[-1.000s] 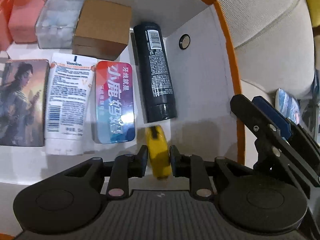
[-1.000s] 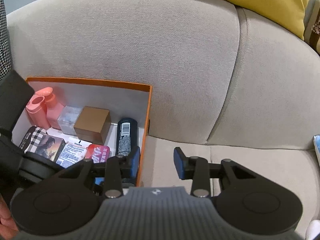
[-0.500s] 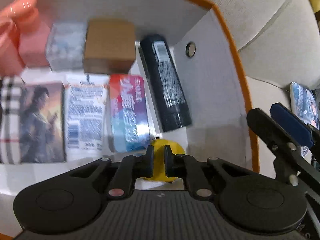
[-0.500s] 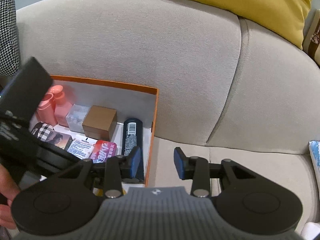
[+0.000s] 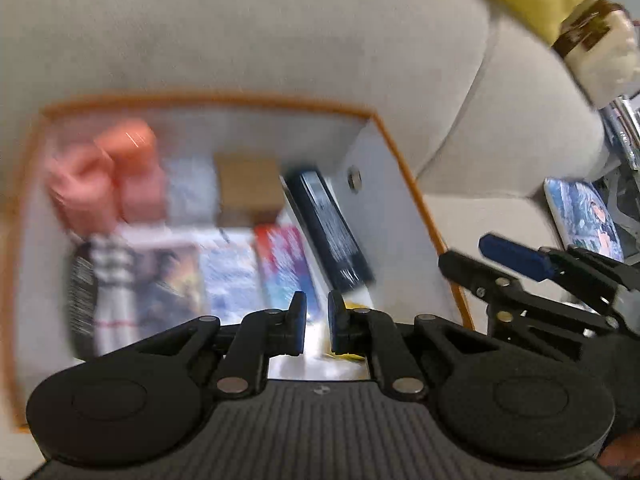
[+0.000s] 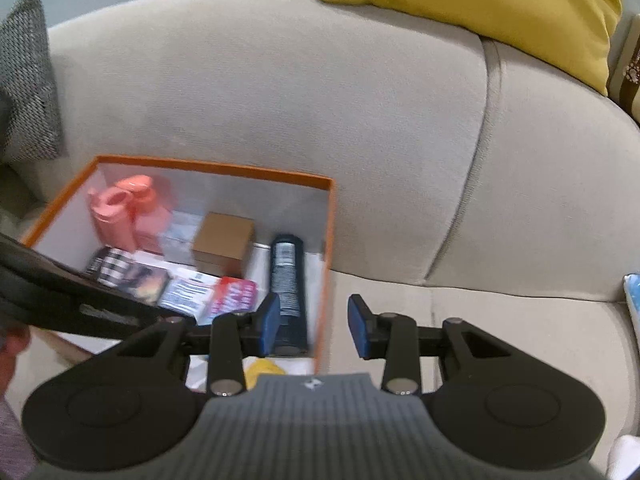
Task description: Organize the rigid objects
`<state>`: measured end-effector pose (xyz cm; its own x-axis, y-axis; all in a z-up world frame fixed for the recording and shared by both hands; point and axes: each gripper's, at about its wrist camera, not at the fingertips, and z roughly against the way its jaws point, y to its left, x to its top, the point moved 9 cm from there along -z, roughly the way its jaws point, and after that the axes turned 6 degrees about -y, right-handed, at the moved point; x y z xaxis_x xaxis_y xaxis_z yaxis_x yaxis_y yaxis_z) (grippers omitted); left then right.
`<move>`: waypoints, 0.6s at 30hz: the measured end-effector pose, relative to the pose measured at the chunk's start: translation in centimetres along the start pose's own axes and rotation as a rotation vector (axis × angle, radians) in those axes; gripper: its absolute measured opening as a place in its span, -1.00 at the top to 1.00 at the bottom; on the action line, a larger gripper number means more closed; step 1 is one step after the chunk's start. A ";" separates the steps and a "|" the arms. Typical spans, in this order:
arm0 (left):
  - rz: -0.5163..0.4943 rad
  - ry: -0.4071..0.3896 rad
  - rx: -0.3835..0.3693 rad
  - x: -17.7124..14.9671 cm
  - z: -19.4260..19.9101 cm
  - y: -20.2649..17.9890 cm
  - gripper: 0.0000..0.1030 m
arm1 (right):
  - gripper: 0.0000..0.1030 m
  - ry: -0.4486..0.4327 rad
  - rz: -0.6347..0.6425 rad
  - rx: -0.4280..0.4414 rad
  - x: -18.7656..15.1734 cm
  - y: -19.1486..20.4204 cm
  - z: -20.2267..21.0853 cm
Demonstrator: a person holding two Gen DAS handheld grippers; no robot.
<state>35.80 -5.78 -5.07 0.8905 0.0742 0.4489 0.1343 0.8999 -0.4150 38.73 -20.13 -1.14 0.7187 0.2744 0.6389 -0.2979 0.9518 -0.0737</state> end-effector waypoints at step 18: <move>-0.204 -0.548 0.311 -1.8 18.5 2.5 -0.70 | -0.36 -0.156 -0.097 0.133 0.3 7.7 10.1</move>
<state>26.43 4.30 7.75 0.4995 0.0233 0.8660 0.0715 0.9951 -0.0680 30.33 -14.06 6.20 0.6452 0.1479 0.7496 -0.3199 0.9433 0.0892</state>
